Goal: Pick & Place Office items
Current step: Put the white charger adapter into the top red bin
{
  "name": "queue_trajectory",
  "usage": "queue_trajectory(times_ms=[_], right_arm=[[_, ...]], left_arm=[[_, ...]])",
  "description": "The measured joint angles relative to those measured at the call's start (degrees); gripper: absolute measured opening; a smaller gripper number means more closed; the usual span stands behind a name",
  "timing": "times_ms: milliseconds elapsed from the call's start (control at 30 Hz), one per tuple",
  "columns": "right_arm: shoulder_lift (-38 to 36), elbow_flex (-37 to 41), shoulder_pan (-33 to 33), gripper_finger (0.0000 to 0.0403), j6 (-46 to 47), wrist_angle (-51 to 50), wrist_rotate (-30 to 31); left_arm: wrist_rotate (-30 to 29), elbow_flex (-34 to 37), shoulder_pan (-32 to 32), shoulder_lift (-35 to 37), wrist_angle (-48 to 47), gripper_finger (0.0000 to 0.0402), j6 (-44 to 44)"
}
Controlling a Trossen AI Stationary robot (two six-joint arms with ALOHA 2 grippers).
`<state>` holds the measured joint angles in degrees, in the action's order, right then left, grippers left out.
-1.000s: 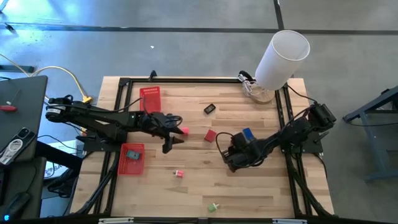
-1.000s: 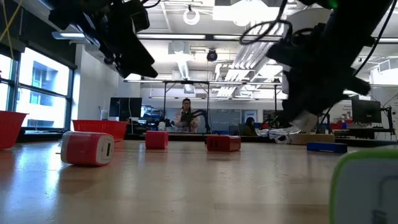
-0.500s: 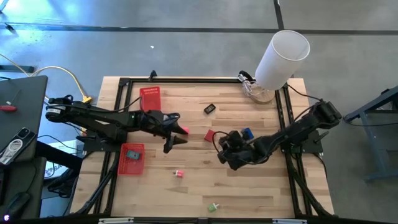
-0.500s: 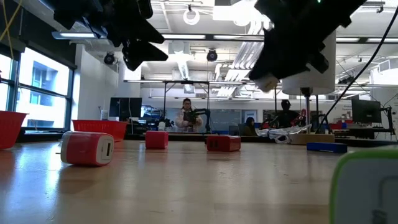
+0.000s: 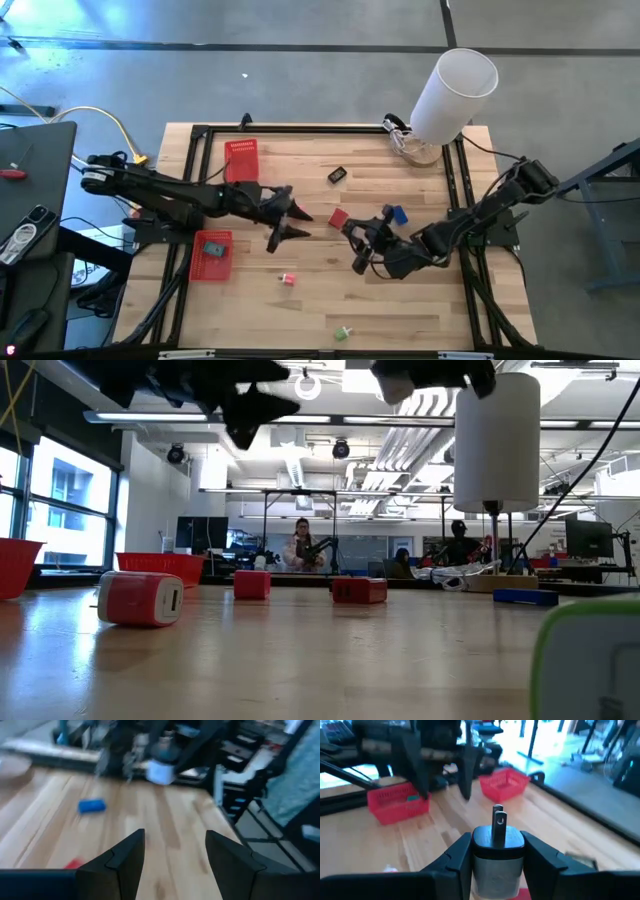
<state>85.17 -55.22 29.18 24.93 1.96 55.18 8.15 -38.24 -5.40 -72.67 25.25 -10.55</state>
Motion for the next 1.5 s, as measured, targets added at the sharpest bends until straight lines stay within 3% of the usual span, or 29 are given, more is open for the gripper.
queue_trajectory(times_ms=[267, 433, 767, 900, 1500], right_arm=[[0.0, 0.0, 0.0, 0.0122, -16.1, 14.1, -4.2], [0.0, 0.0, -1.4, 0.0122, -19.9, 17.1, -5.6], [2.3, 0.0, -5.6, 0.0122, -20.2, 21.3, -17.0], [2.5, 0.0, -6.3, 0.0122, -20.4, 22.8, -19.8], [2.5, 0.0, -9.2, 0.0122, -20.1, 22.4, -23.7]], left_arm=[[0.5, 0.0, -1.5, -5.7, 11.4, 0.0202, 4.4], [0.5, 0.1, -1.5, -8.3, 17.2, 0.0202, 3.7], [0.2, 0.1, -1.8, -8.9, 18.6, 0.0202, 6.0], [-2.4, 0.1, -1.8, -8.9, 18.6, 0.0202, 7.1], [-5.5, 0.1, -1.8, -8.9, 21.1, 0.0202, 11.2]])
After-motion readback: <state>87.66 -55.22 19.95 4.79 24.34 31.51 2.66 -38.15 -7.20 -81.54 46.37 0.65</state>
